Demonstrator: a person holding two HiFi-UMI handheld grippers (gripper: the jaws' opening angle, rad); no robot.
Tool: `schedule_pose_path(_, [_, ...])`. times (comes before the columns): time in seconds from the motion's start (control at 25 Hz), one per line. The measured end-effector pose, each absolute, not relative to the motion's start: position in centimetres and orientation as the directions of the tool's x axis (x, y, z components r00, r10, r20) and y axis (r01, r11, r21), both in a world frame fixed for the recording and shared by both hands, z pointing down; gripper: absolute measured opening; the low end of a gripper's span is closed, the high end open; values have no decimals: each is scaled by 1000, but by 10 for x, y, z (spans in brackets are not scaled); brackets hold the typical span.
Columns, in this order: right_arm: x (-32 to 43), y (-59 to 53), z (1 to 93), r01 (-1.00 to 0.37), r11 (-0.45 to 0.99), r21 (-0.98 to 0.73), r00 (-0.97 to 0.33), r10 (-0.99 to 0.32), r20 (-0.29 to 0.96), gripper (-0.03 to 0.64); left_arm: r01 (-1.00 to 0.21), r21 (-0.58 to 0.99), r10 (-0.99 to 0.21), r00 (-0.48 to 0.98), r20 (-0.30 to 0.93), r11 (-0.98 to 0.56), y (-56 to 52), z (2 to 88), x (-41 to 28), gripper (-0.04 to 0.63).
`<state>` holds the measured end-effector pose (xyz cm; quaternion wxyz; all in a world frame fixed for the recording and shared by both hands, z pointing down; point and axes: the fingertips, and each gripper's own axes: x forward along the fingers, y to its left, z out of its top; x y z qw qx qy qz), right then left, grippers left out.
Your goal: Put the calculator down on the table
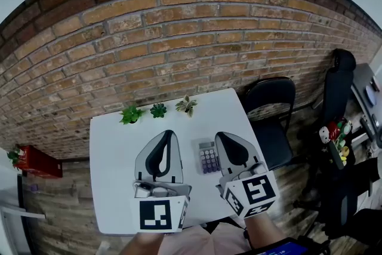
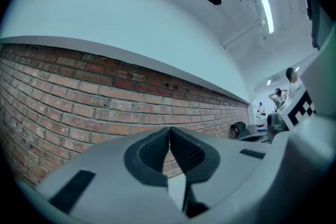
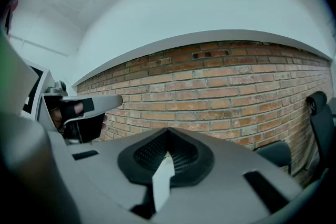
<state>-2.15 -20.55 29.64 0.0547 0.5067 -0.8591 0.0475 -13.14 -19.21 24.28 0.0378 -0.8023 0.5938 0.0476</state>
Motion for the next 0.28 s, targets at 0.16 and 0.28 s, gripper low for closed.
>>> schedule_pose_path(0.16, [-19,-208,296,-877,480,-27,-479,-866,144,-2,-955,-2,-949,294,-114,-296,-195,245,-128,12])
schedule_pose_path(0.28, [-17,-210,296,-877,480,-26,-478,-866,144,-2,-954,-1,-948,297,-112,-298,-197,246,-125,12])
